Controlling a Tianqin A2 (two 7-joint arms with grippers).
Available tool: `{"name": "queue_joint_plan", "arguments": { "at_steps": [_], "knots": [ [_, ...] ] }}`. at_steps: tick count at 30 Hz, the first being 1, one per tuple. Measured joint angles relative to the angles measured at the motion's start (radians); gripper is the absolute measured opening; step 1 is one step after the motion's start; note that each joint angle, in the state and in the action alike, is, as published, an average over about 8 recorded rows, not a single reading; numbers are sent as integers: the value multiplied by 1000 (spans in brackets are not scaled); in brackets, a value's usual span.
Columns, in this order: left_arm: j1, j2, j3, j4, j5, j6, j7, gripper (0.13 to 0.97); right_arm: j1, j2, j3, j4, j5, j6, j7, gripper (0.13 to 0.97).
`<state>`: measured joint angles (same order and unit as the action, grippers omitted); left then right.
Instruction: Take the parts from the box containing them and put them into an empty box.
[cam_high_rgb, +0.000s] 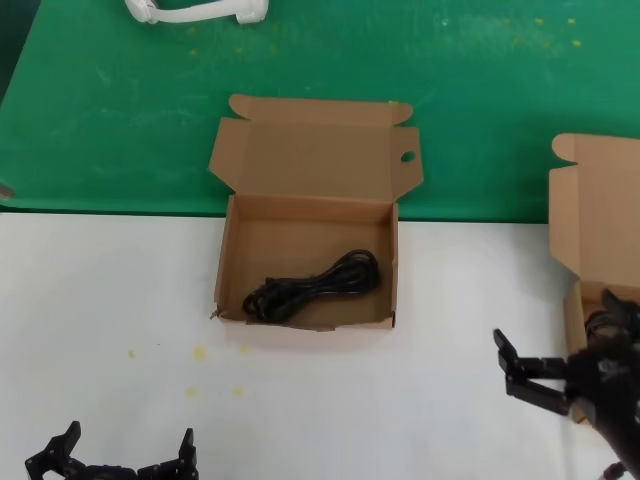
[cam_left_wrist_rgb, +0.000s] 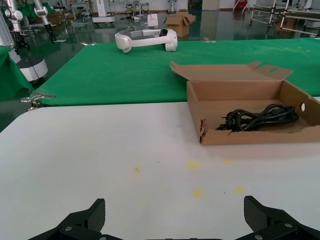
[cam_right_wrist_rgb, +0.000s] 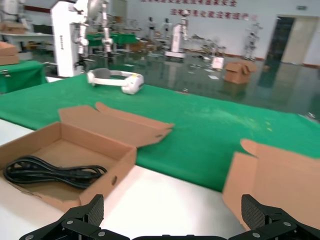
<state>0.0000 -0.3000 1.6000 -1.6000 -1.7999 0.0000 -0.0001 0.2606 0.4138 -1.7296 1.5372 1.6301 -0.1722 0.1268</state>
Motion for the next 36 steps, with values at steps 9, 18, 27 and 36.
{"name": "queue_joint_plan", "arguments": {
  "at_steps": [9,18,27,36],
  "knots": [
    [0,0,0,0,0,0,0,966,-115,-50,57,28,75,76,-56,966],
    [0,0,0,0,0,0,0,966,-215,-94,107,52,140,142,-105,966],
    [0,0,0,0,0,0,0,966,-228,-100,114,55,149,151,-111,966],
    [0,0,0,0,0,0,0,966,-228,-100,114,55,149,151,-111,966]
  ]
}}
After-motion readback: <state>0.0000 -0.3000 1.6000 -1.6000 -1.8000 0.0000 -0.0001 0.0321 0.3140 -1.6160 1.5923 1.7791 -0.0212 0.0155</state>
